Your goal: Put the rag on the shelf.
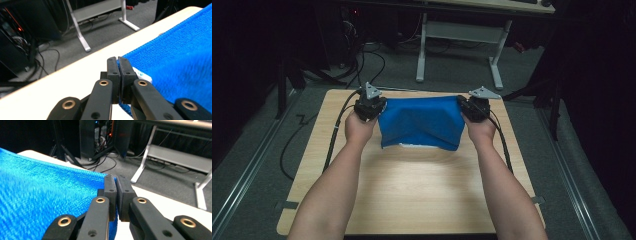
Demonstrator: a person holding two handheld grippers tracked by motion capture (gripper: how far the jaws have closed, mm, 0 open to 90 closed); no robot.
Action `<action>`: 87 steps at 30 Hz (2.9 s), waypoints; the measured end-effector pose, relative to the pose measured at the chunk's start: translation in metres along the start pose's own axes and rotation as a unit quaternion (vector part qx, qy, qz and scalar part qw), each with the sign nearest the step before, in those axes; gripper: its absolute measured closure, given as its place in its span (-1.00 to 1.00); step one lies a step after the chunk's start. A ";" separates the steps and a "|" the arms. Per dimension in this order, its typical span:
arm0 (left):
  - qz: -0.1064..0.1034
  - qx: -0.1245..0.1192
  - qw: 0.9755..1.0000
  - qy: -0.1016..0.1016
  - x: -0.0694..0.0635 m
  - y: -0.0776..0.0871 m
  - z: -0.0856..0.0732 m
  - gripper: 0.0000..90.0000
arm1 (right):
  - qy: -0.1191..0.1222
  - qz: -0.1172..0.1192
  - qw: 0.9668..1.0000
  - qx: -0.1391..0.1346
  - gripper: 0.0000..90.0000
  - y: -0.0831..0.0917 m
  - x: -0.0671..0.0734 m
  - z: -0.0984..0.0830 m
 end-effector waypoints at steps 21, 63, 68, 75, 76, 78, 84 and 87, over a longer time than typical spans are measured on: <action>-0.036 0.046 0.998 0.012 -0.021 -0.007 -0.055 0.98 | -0.012 0.010 0.999 0.040 0.95 -0.012 0.009 -0.050; -0.057 0.069 0.995 0.036 -0.034 0.002 -0.094 0.60 | -0.027 0.005 0.997 0.078 0.57 -0.014 0.017 -0.094; -0.045 0.068 0.996 0.045 -0.026 0.006 -0.093 0.42 | -0.030 -0.004 0.997 0.077 0.43 -0.006 0.013 -0.091; -0.036 0.062 0.996 0.056 -0.022 0.012 -0.093 0.35 | -0.031 -0.015 0.997 0.069 0.37 0.004 0.010 -0.086; -0.034 0.061 0.996 0.058 -0.020 0.013 -0.095 0.34 | -0.031 -0.017 0.997 0.064 0.37 0.006 0.009 -0.086; -0.032 0.062 0.996 0.063 -0.018 0.015 -0.097 0.33 | -0.038 -0.020 0.997 0.066 0.36 0.010 0.007 -0.089; -0.030 0.059 0.996 0.063 -0.016 0.021 -0.099 0.32 | -0.035 -0.023 0.997 0.061 0.32 0.020 0.003 -0.093; -0.029 0.056 0.996 0.062 -0.017 0.023 -0.099 0.32 | -0.041 -0.026 0.997 0.066 0.27 0.023 0.000 -0.097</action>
Point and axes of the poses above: each handheld gripper's, and its own axes: y roughly backward along the jaws, z roughly out of its top, x roughly to its left, the point moved 8 cm from there along -y, roughly forward along the jaws, and after that the axes turned 11 degrees about z, right-handed, at the moved point
